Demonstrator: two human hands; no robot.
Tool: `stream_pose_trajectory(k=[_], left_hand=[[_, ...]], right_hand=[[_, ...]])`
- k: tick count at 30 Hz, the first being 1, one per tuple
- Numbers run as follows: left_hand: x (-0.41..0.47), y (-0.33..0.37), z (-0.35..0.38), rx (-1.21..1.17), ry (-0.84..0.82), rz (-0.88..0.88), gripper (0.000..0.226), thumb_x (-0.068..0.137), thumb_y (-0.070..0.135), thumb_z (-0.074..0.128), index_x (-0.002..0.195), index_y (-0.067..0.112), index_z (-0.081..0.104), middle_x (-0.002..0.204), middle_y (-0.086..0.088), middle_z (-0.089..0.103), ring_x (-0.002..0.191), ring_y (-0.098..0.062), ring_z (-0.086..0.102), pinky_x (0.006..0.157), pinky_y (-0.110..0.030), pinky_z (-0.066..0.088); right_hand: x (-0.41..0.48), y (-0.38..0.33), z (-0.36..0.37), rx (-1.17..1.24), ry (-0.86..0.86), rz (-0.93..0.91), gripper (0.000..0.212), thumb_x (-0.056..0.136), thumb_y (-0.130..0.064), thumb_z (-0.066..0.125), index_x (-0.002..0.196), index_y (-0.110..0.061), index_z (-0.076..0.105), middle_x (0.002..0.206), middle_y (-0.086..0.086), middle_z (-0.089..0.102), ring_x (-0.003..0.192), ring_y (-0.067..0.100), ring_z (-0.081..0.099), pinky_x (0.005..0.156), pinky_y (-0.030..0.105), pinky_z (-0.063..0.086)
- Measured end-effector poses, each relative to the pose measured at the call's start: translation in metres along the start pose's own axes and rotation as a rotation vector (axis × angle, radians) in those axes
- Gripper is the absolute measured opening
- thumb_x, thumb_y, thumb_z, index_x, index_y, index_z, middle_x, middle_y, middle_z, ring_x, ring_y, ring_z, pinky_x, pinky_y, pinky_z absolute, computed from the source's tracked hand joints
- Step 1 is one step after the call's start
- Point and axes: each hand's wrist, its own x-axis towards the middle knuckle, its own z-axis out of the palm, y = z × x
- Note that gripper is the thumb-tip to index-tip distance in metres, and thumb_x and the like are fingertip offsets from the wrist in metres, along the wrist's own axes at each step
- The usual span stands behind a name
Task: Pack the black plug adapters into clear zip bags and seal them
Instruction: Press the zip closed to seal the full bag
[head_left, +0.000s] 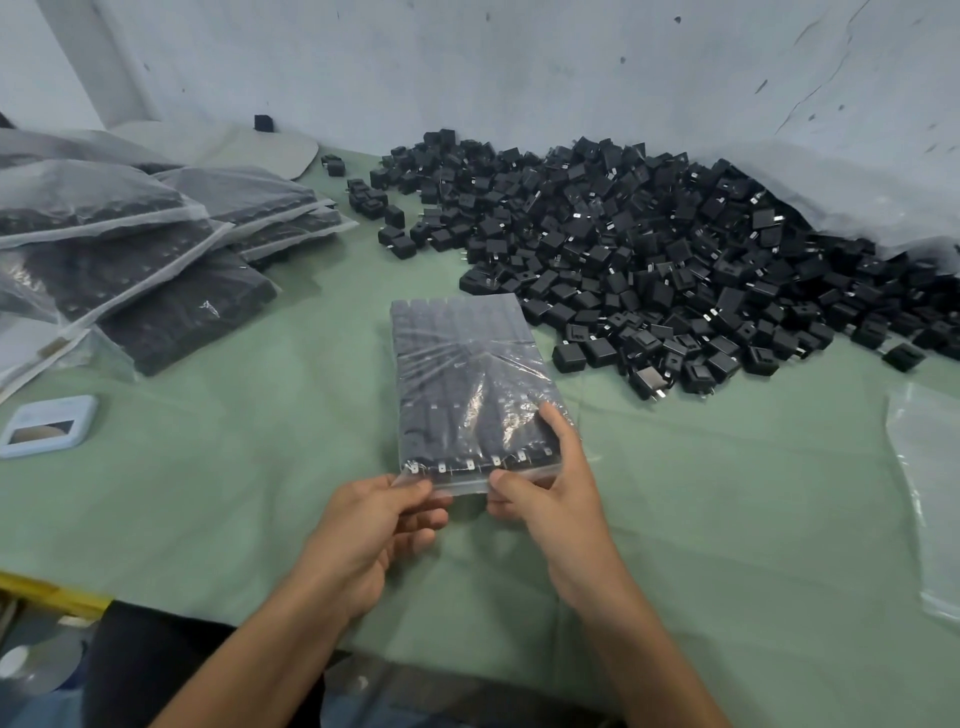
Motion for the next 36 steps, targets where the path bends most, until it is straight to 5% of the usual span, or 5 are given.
stream_pose_trajectory(k=[3,13,18,32,36], left_hand=[[0.001,0.002,-0.007,0.011,-0.030,0.006,0.012,0.097,0.001,0.054,0.101,-0.003,0.064,0.079,-0.013,0.075,0.048,-0.009,0.064,0.038,-0.017,0.048],[-0.001,0.003,-0.013,0.079,-0.083,0.027,0.017,0.103,0.005,0.045,0.102,-0.001,0.060,0.083,-0.018,0.075,0.048,-0.013,0.064,0.037,-0.020,0.048],[0.001,0.002,-0.013,0.089,-0.045,0.042,0.013,0.101,0.003,0.049,0.097,-0.001,0.060,0.077,-0.016,0.074,0.046,-0.012,0.062,0.036,-0.019,0.047],[0.003,0.001,-0.020,0.112,-0.002,0.072,0.009,0.097,0.003,0.057,0.096,-0.002,0.064,0.075,-0.013,0.073,0.047,-0.010,0.062,0.038,-0.018,0.047],[0.003,-0.001,-0.016,0.225,0.024,0.108,0.012,0.092,0.007,0.067,0.083,0.000,0.065,0.069,-0.009,0.071,0.047,-0.009,0.060,0.038,-0.018,0.044]], right_hand=[[0.006,-0.003,-0.011,-0.004,0.035,-0.003,0.075,0.079,0.006,0.071,0.133,-0.043,0.051,0.102,-0.013,0.070,0.080,0.020,0.071,0.070,0.034,0.060],[0.010,-0.009,-0.021,0.012,-0.020,0.059,0.068,0.091,0.012,0.047,0.139,-0.037,0.048,0.080,0.011,0.071,0.066,0.025,0.069,0.065,0.033,0.060],[0.012,-0.016,-0.042,0.021,0.089,0.057,0.067,0.087,0.011,0.058,0.135,-0.035,0.053,0.076,0.014,0.064,0.067,0.022,0.066,0.066,0.029,0.059],[0.011,-0.021,-0.055,-0.020,0.007,0.171,0.047,0.096,0.006,0.036,0.127,-0.021,0.058,0.078,0.022,0.070,0.064,0.030,0.069,0.059,0.033,0.059],[0.009,-0.023,-0.055,-0.019,0.031,0.142,0.041,0.093,0.006,0.050,0.122,-0.020,0.060,0.087,0.022,0.066,0.067,0.024,0.067,0.063,0.030,0.059]])
